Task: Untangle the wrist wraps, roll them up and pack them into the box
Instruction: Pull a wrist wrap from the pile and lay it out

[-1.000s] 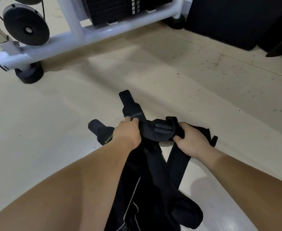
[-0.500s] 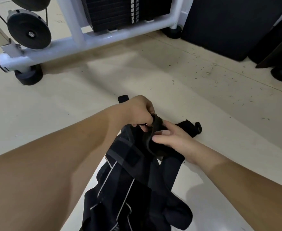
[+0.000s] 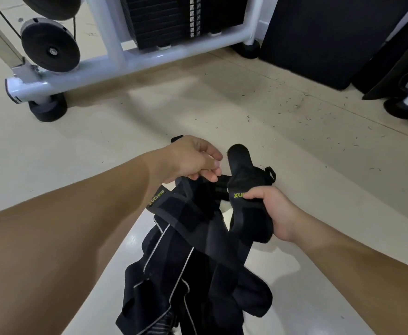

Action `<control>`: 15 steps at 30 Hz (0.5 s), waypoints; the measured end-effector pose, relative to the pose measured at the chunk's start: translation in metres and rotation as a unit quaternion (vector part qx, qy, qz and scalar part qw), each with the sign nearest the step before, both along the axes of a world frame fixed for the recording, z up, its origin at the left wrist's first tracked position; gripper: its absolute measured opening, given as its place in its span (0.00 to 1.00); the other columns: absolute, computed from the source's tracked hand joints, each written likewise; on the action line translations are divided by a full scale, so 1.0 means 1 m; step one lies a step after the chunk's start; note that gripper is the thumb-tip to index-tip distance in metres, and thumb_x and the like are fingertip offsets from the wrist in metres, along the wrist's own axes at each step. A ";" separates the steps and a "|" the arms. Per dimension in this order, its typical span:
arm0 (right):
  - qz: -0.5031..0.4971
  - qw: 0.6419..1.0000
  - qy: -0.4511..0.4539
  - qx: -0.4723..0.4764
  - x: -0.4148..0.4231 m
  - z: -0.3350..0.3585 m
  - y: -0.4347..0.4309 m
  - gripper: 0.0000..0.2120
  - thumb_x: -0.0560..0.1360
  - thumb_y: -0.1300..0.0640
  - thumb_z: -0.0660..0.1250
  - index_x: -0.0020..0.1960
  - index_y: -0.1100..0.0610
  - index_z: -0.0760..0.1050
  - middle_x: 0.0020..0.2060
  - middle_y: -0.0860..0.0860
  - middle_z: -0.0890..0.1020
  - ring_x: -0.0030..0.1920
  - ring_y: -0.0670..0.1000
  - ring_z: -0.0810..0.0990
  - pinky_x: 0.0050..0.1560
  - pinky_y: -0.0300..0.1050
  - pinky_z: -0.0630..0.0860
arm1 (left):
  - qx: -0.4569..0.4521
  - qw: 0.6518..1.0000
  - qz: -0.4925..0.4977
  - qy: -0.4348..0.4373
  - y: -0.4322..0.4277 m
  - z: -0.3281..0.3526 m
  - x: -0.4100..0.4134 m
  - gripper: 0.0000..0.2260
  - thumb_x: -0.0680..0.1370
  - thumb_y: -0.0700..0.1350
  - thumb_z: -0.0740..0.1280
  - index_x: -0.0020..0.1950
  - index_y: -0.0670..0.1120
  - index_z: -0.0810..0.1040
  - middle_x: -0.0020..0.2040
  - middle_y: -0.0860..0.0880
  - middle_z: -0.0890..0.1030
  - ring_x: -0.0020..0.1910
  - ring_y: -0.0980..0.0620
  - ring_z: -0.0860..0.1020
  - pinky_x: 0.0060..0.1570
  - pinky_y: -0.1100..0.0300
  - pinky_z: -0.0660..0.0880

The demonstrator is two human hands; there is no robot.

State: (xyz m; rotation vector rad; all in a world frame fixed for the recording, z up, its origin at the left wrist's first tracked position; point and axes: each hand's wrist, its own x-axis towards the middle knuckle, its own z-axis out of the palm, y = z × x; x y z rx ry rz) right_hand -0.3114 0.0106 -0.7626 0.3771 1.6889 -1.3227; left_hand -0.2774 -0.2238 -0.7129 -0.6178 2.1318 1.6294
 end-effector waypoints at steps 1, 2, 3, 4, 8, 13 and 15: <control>0.003 1.000 0.004 -0.007 0.002 0.000 0.003 0.15 0.73 0.57 0.72 0.58 0.62 0.84 0.46 0.59 0.88 0.46 0.61 0.86 0.48 0.50 0.80 | -0.012 1.000 0.012 -0.006 -0.003 -0.004 0.006 0.06 0.83 0.38 0.68 0.59 0.45 0.80 0.47 0.45 0.89 0.42 0.51 0.88 0.33 0.62 0.73; 0.002 1.000 0.007 -0.013 0.004 0.000 0.005 0.12 0.76 0.57 0.71 0.57 0.61 0.85 0.45 0.58 0.88 0.45 0.59 0.86 0.48 0.49 0.80 | -0.029 0.999 0.029 -0.013 -0.006 -0.008 0.011 0.07 0.83 0.37 0.67 0.59 0.45 0.80 0.47 0.45 0.89 0.41 0.51 0.88 0.33 0.62 0.74; 0.006 1.000 0.017 -0.022 0.007 0.001 0.005 0.11 0.78 0.56 0.71 0.56 0.60 0.85 0.46 0.57 0.89 0.46 0.58 0.87 0.49 0.49 0.81 | -0.052 0.997 0.050 -0.026 -0.009 -0.013 0.017 0.07 0.83 0.36 0.65 0.57 0.45 0.79 0.46 0.44 0.88 0.39 0.51 0.87 0.32 0.62 0.75; 0.014 0.999 0.031 -0.036 0.011 0.002 0.001 0.11 0.80 0.55 0.71 0.58 0.59 0.85 0.49 0.55 0.89 0.49 0.57 0.88 0.53 0.50 0.83 | -0.081 0.993 0.069 -0.050 -0.013 -0.020 0.025 0.07 0.83 0.34 0.64 0.54 0.44 0.79 0.44 0.44 0.87 0.36 0.50 0.85 0.31 0.62 0.75; 0.028 0.997 0.064 -0.043 0.033 0.004 -0.023 0.07 0.81 0.47 0.73 0.55 0.48 0.78 0.54 0.50 0.88 0.60 0.56 0.86 0.69 0.58 0.79 | -0.173 0.961 0.129 -0.174 -0.028 -0.063 0.071 0.03 0.84 0.38 0.65 0.53 0.39 0.77 0.41 0.42 0.81 0.32 0.48 0.80 0.28 0.59 0.78; 0.129 0.988 0.088 -0.008 0.058 0.000 -0.057 0.17 0.80 0.37 0.69 0.63 0.44 0.82 0.59 0.45 0.87 0.64 0.52 0.83 0.74 0.56 0.74 | -0.095 0.934 0.197 -0.282 -0.020 -0.094 0.122 0.19 0.85 0.54 0.65 0.61 0.37 0.76 0.51 0.40 0.83 0.43 0.46 0.83 0.36 0.56 0.81; 0.162 0.982 0.091 0.013 0.065 -0.005 -0.064 0.18 0.82 0.38 0.66 0.67 0.45 0.79 0.62 0.45 0.84 0.67 0.52 0.80 0.75 0.55 0.72 | -0.043 0.928 0.263 -0.261 -0.018 -0.104 0.129 0.19 0.83 0.54 0.69 0.62 0.39 0.76 0.51 0.43 0.80 0.43 0.47 0.80 0.35 0.58 0.78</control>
